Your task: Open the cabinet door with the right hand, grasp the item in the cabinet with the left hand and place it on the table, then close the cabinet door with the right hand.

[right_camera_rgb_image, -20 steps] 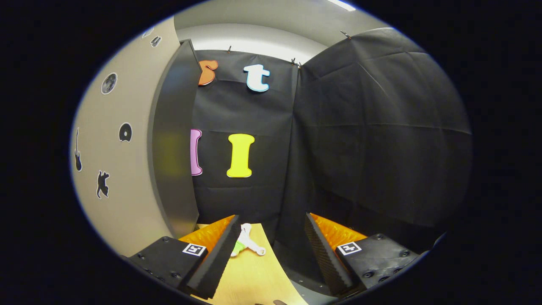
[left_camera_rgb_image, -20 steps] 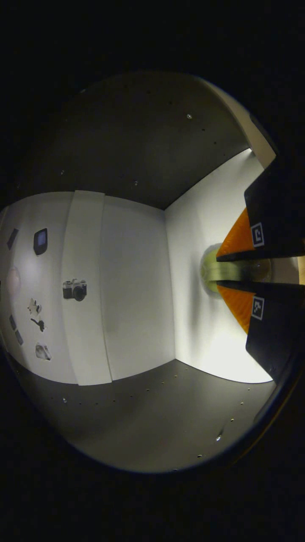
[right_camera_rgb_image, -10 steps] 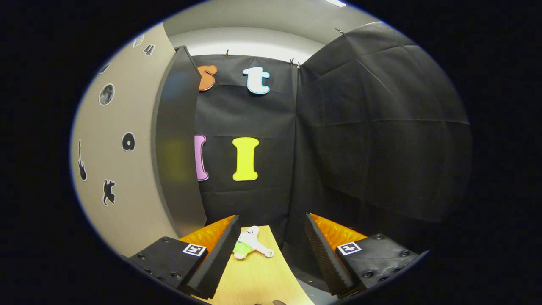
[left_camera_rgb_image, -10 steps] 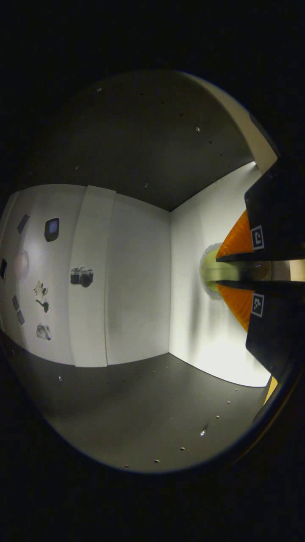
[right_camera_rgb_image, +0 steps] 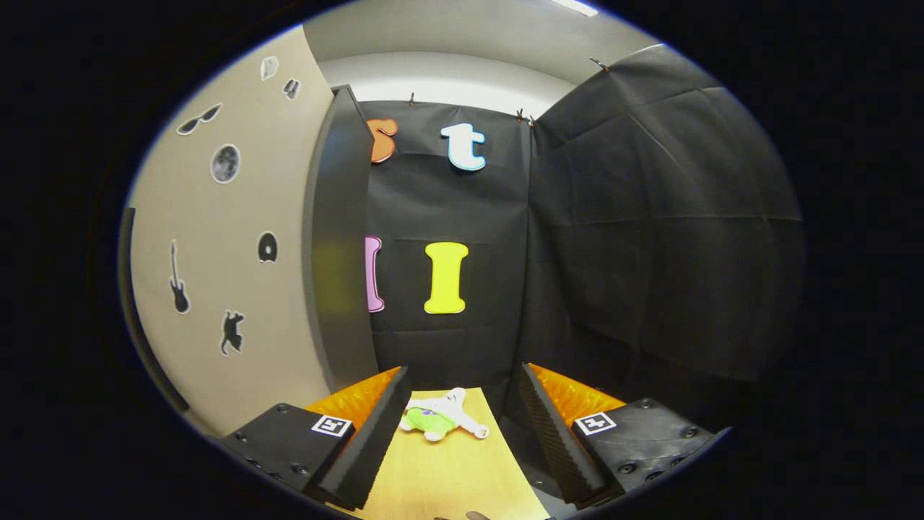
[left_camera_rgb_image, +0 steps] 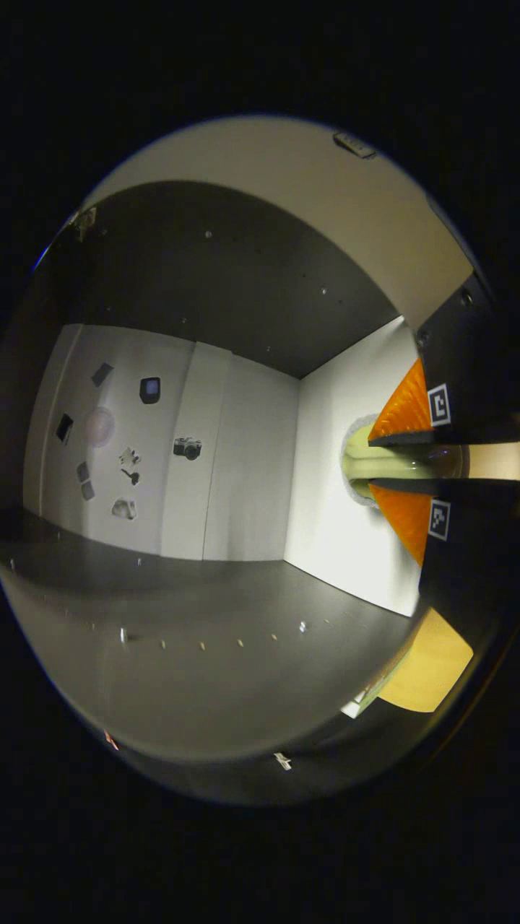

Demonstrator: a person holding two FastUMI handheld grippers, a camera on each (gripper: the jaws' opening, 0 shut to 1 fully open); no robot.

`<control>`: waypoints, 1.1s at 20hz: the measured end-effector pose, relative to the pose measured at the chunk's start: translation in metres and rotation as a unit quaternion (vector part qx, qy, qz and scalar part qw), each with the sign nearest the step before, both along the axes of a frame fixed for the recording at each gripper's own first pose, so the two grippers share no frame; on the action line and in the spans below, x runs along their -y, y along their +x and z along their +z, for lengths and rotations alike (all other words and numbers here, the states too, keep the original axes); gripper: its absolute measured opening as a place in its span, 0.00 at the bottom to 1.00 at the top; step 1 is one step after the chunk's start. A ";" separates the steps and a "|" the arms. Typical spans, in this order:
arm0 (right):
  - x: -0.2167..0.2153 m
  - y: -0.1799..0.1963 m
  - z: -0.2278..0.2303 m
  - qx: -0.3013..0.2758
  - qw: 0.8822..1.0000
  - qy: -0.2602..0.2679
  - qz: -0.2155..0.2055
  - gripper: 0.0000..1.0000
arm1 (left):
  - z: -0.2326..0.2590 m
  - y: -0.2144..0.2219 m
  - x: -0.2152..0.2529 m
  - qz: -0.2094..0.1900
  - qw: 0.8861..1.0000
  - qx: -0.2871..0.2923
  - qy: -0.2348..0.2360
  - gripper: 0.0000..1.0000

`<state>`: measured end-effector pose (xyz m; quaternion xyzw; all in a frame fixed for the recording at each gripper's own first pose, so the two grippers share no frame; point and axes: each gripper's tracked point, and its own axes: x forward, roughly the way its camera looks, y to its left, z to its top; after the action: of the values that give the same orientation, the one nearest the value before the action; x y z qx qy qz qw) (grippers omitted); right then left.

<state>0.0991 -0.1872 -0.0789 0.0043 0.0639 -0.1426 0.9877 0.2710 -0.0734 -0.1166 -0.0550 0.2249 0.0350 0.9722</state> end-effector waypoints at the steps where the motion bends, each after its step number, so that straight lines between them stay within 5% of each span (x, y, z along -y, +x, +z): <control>1: -0.005 -0.003 0.003 0.004 1.000 0.001 0.001 0.96 | 0.001 -0.018 -0.003 0.002 1.000 0.005 0.002 0.23; 12: -0.081 -0.102 0.025 0.005 1.000 -0.015 0.002 0.96 | -0.041 -0.197 0.017 -0.042 0.999 -0.023 0.008 0.23; 22: -0.109 -0.160 0.050 0.022 1.000 -0.008 0.011 0.96 | -0.151 -0.265 0.039 -0.038 0.996 -0.074 0.017 0.23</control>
<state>-0.0614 -0.0786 -0.0289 -0.0015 0.0413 -0.1324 0.9903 0.0065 -0.1128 -0.2676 -0.0275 0.2971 0.0057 0.9544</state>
